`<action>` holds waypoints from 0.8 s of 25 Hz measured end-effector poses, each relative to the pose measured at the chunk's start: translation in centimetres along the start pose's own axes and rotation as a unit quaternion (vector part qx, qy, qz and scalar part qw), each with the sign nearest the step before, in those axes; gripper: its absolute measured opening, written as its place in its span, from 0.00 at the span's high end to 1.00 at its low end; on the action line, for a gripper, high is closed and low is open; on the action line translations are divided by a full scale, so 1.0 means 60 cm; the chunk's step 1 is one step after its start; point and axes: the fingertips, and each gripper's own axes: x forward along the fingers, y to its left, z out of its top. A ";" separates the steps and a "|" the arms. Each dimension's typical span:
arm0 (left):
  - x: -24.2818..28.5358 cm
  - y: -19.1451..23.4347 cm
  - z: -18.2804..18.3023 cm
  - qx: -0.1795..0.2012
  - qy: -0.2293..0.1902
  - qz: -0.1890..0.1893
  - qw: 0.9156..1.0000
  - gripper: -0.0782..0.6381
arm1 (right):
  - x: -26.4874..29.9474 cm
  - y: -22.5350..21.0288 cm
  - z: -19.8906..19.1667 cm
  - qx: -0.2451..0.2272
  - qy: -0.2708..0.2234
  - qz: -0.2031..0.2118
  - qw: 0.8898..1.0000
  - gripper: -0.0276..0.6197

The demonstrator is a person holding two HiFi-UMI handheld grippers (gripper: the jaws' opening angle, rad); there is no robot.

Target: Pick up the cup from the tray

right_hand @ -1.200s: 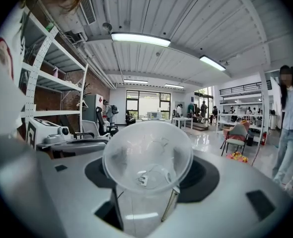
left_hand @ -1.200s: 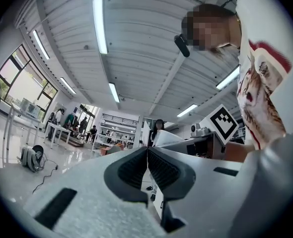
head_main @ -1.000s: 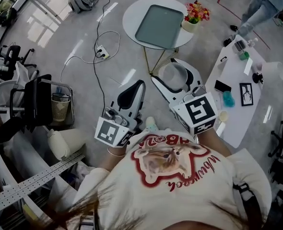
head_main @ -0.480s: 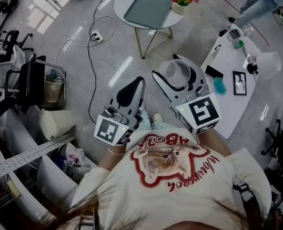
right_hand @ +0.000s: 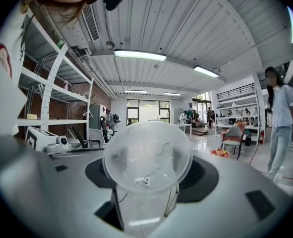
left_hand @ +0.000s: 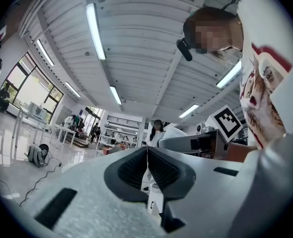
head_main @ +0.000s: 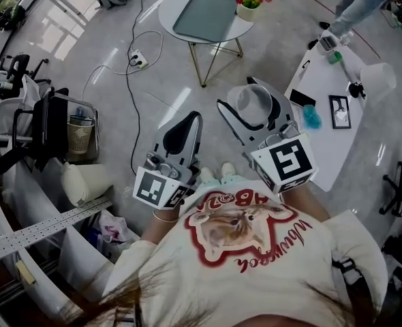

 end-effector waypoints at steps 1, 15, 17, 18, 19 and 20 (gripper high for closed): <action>-0.006 0.004 0.004 0.003 -0.002 0.001 1.000 0.87 | -0.001 0.003 -0.001 -0.002 0.002 -0.002 1.000 0.48; -0.011 -0.019 0.000 0.042 0.021 -0.020 0.999 0.87 | 0.003 0.009 -0.007 -0.007 0.017 -0.003 1.000 0.50; -0.011 -0.017 0.003 0.029 0.023 -0.017 0.999 0.87 | 0.005 0.012 -0.010 -0.017 0.021 -0.002 1.000 0.50; -0.010 -0.016 0.005 0.023 0.022 -0.016 0.999 0.87 | 0.006 0.013 -0.011 -0.019 0.022 -0.001 1.000 0.50; -0.009 -0.016 0.008 0.021 0.021 -0.015 0.999 0.87 | 0.008 0.013 -0.010 -0.018 0.022 -0.001 1.000 0.50; -0.008 -0.015 0.009 0.020 0.019 -0.016 0.999 0.87 | 0.008 0.013 -0.008 -0.016 0.020 -0.001 1.000 0.50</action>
